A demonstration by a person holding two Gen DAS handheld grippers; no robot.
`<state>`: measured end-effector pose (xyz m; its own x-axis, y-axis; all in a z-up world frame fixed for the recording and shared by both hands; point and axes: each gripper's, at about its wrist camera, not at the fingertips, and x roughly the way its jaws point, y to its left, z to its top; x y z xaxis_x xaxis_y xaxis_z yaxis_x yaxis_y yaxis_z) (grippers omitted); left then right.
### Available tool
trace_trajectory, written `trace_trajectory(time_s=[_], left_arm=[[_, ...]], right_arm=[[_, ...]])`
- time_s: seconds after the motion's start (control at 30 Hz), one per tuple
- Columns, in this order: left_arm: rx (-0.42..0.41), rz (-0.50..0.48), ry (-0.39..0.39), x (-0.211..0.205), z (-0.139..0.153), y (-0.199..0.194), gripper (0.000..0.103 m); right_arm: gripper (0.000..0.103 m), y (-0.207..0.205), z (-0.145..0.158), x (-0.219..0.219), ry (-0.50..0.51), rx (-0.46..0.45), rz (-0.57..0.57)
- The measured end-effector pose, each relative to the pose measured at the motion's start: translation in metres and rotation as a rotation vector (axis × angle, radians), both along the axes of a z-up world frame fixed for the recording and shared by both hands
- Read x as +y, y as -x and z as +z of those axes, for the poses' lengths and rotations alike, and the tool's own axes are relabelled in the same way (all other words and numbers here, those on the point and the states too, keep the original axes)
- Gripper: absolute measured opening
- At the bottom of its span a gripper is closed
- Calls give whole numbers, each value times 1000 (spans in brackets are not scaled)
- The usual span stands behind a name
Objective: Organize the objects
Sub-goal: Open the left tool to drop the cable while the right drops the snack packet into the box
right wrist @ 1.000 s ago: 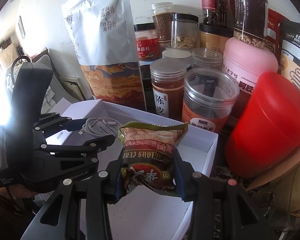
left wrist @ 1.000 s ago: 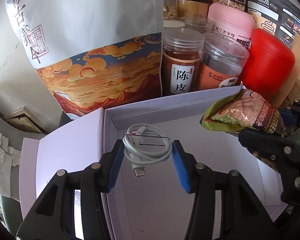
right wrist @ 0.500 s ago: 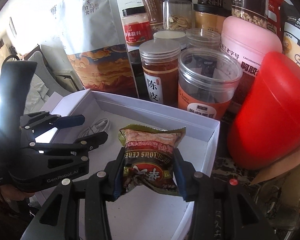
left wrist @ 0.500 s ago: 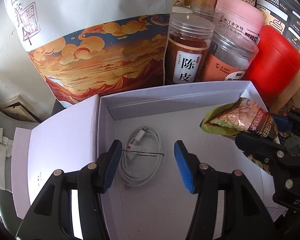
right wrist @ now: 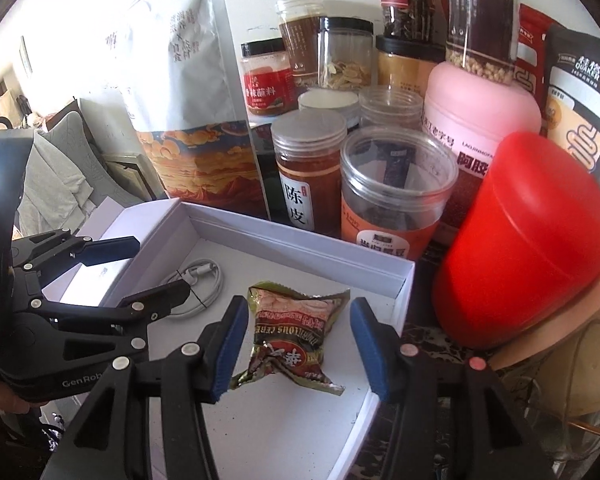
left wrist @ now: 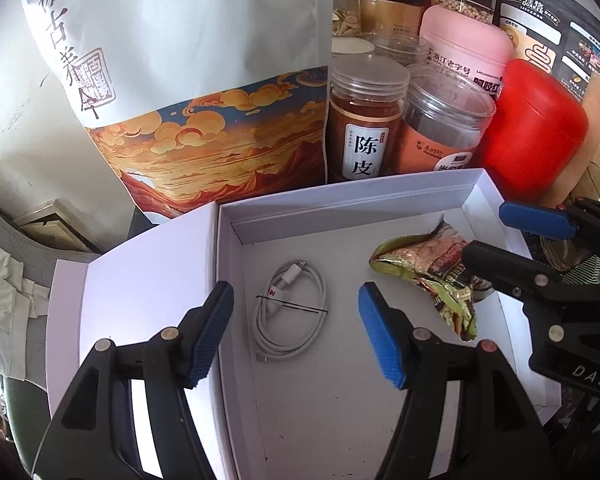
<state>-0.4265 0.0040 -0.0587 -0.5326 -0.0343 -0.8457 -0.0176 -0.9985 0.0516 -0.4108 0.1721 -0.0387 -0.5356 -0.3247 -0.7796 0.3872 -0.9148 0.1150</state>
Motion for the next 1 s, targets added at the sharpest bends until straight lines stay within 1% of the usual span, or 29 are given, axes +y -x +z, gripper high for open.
trace_trajectory(time_s=[0.17, 0.3, 0.43, 0.7, 0.87, 1.0], left_arm=[[13, 19, 2, -4, 15, -1, 63], [34, 21, 1, -8, 33, -15, 63], [68, 23, 8, -10, 57, -30, 63], [129, 23, -5, -9, 105, -75, 63], [169, 33, 2, -10, 130, -109, 63], [189, 43, 7, -11, 144, -135, 63]], right_arm=[[53, -15, 23, 4, -22, 34, 2], [53, -27, 41, 7, -34, 55, -11], [53, -44, 60, 7, -36, 87, -11], [53, -86, 100, 9, -32, 150, -10], [53, -118, 122, 9, -37, 182, -6], [53, -143, 135, 10, -40, 206, -13]])
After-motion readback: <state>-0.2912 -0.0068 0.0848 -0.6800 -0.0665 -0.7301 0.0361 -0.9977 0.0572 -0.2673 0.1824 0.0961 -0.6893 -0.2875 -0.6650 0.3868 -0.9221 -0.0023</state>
